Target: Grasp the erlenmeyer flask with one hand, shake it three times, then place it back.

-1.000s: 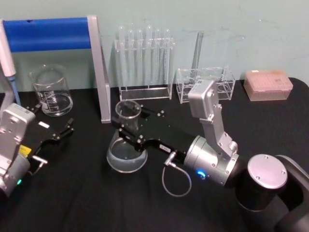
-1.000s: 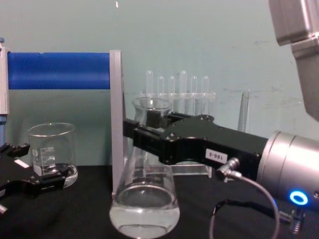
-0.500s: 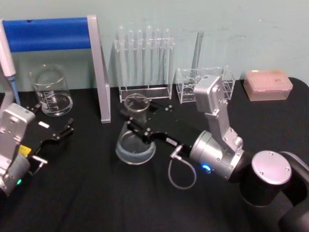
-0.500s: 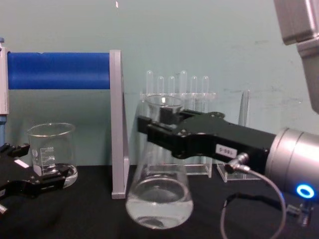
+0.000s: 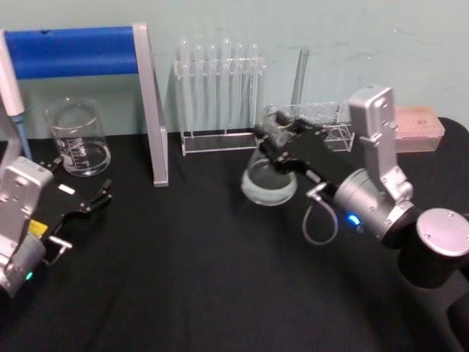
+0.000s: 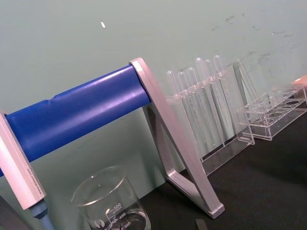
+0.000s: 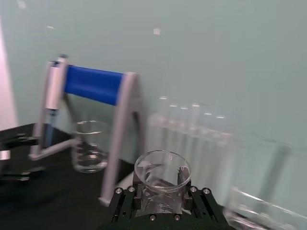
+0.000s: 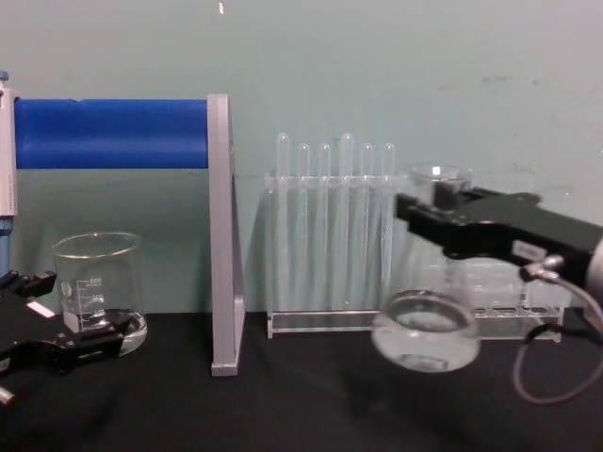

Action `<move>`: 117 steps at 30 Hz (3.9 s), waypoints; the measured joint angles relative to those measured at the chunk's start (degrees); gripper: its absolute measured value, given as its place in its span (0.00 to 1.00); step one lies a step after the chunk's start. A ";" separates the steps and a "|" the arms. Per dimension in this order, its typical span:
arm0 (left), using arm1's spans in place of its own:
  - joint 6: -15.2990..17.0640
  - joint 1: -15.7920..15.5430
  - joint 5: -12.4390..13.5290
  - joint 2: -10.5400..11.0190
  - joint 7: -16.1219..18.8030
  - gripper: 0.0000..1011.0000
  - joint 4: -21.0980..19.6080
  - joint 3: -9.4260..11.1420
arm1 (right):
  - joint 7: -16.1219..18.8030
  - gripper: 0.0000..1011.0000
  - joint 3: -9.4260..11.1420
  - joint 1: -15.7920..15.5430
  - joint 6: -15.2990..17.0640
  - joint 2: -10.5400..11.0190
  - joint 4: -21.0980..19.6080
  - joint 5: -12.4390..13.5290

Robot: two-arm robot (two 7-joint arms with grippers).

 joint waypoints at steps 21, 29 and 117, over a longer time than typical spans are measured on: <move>0.00 0.00 0.00 0.00 0.00 0.99 0.00 0.00 | -3.18 0.45 6.03 0.15 -0.18 -1.02 2.47 -3.55; 0.00 0.00 0.00 0.00 0.00 0.99 0.00 0.00 | -0.79 0.45 4.87 -0.26 0.03 -2.13 1.51 -3.70; 0.00 0.00 0.00 0.00 0.00 0.99 0.00 0.00 | 1.18 0.45 3.91 0.24 0.58 -2.59 1.23 -3.48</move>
